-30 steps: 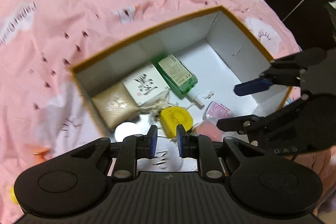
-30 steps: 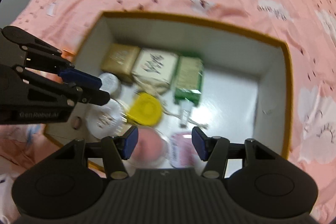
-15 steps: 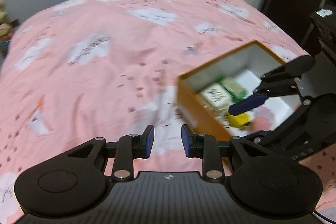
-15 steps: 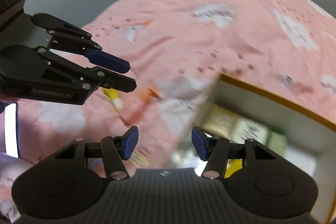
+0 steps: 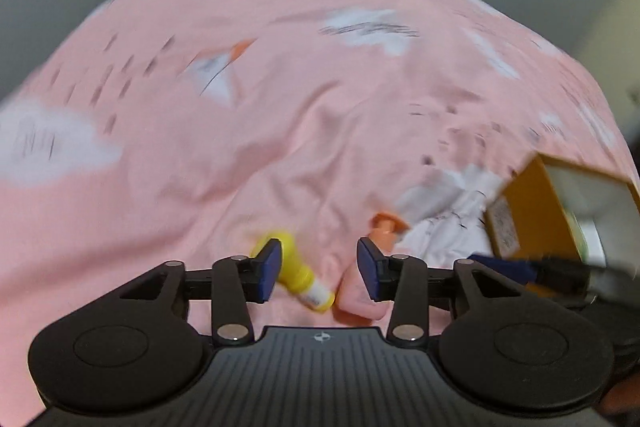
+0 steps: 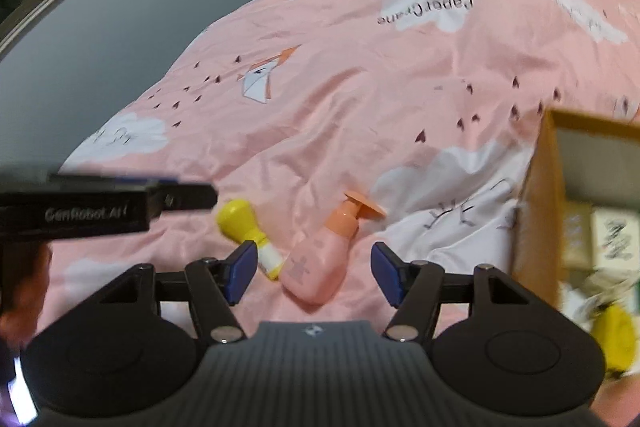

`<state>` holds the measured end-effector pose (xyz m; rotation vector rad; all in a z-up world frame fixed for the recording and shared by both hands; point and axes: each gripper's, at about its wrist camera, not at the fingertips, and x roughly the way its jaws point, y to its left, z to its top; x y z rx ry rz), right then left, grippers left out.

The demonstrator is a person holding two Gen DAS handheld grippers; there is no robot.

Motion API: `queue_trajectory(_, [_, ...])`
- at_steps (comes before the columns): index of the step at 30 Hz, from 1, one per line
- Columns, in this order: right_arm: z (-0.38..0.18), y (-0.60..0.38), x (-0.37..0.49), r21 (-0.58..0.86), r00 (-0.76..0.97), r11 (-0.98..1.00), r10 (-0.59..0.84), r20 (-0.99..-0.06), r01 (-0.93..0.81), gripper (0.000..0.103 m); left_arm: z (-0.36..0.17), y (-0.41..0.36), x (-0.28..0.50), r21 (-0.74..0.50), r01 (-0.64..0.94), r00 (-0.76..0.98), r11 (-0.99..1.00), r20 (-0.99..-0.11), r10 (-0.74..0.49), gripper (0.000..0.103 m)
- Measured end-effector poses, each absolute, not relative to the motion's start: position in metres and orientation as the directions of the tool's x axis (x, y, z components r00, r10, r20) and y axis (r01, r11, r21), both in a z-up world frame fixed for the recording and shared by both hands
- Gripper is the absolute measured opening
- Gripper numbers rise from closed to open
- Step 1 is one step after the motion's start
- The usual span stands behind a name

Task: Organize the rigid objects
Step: 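Move both tools back from the orange box toward the item pile, then grasp the yellow-capped tube with the left tool while the right tool grasps the pink pump bottle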

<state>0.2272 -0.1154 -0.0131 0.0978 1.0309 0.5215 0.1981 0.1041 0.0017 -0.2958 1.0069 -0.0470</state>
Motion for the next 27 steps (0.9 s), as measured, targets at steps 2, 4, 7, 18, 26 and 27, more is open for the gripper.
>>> queue_trajectory(2, [-0.028, -0.114, 0.232, 0.351, 0.393, 0.879, 0.462, -0.795, -0.323, 0.060, -0.008, 0.109, 0.196, -0.311, -0.165, 0.551, 0.936, -0.816, -0.174, 0.048])
queue_trajectory(4, [-0.043, -0.112, 0.236, 0.372, 0.382, 0.884, 0.460, -0.802, -0.283, 0.057, -0.016, 0.112, 0.195, -0.326, -0.244, 0.568, 0.913, -0.811, -0.138, 0.048])
queue_trajectory(7, [-0.060, -0.108, 0.238, 0.386, 0.385, 0.886, 0.460, -0.800, -0.257, 0.053, -0.031, 0.108, 0.193, -0.306, -0.304, 0.589, 0.902, -0.805, -0.074, 0.049])
queue_trajectory(18, [-0.097, -0.112, 0.251, 0.470, 0.372, 0.862, 0.507, -0.778, -0.193, 0.052, -0.086, 0.112, 0.194, -0.383, -0.378, 0.592, 0.843, -0.800, -0.098, 0.051])
queue_trajectory(26, [-0.115, -0.102, 0.266, 0.519, 0.332, 0.832, 0.554, -0.764, -0.195, 0.052, -0.099, 0.120, 0.197, -0.403, -0.394, 0.601, 0.826, -0.793, -0.100, 0.039])
queue_trajectory(27, [-0.118, -0.100, 0.268, 0.521, 0.329, 0.831, 0.556, -0.764, -0.194, 0.052, -0.098, 0.121, 0.196, -0.407, -0.392, 0.604, 0.825, -0.790, -0.104, 0.038])
